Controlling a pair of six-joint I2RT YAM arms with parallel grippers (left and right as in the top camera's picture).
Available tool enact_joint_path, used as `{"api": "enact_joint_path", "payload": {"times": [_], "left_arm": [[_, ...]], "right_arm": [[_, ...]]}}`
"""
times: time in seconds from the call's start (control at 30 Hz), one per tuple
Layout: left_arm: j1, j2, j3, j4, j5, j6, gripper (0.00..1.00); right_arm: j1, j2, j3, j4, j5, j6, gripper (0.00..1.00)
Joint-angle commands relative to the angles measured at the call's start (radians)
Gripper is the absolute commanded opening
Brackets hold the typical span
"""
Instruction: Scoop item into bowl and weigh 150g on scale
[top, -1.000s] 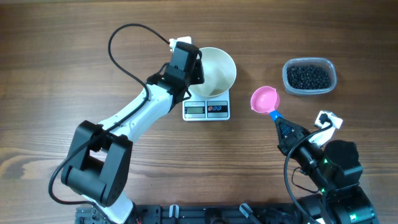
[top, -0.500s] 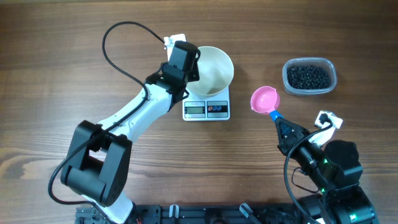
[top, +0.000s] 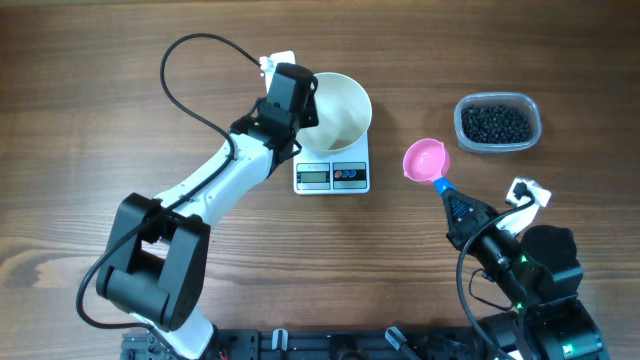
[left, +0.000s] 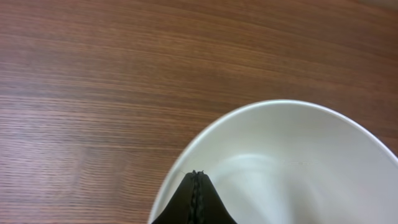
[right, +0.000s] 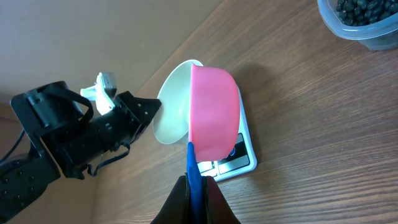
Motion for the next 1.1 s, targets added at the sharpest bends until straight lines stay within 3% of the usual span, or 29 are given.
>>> {"api": "enact_joint_path", "payload": {"times": [0.0, 0.13, 0.23, 0.33, 0.47, 0.6, 0.93, 1.07], "left_arm": [[-0.01, -0.05, 0.023, 0.005, 0.073, -0.023, 0.04], [-0.054, -0.212, 0.026, -0.011, 0.098, -0.022, 0.04], [-0.079, -0.397, 0.026, -0.125, 0.098, -0.022, 0.04], [-0.08, -0.597, 0.026, -0.331, 0.098, -0.023, 0.04], [-0.08, -0.78, 0.025, -0.618, 0.049, -0.177, 0.04], [-0.08, -0.859, 0.023, -0.82, -0.035, -0.315, 0.04], [-0.082, -0.882, 0.023, -0.911, -0.042, -0.429, 0.04], [-0.15, -0.883, 0.011, -0.934, -0.053, -0.449, 0.04]], "right_arm": [[-0.004, -0.01, 0.005, -0.001, -0.01, -0.003, 0.05], [-0.004, -0.01, 0.005, -0.004, -0.008, -0.002, 0.05], [-0.004, -0.01, 0.005, -0.008, -0.014, -0.002, 0.05], [-0.004, -0.01, 0.005, -0.036, -0.017, -0.001, 0.04], [-0.004, -0.01, 0.005, -0.056, -0.02, 0.002, 0.04], [-0.004, -0.01, 0.005, -0.058, -0.028, 0.001, 0.04], [-0.004, -0.01, 0.005, -0.057, -0.073, -0.002, 0.05], [-0.004, -0.01, 0.005, -0.057, -0.073, -0.002, 0.04]]}}
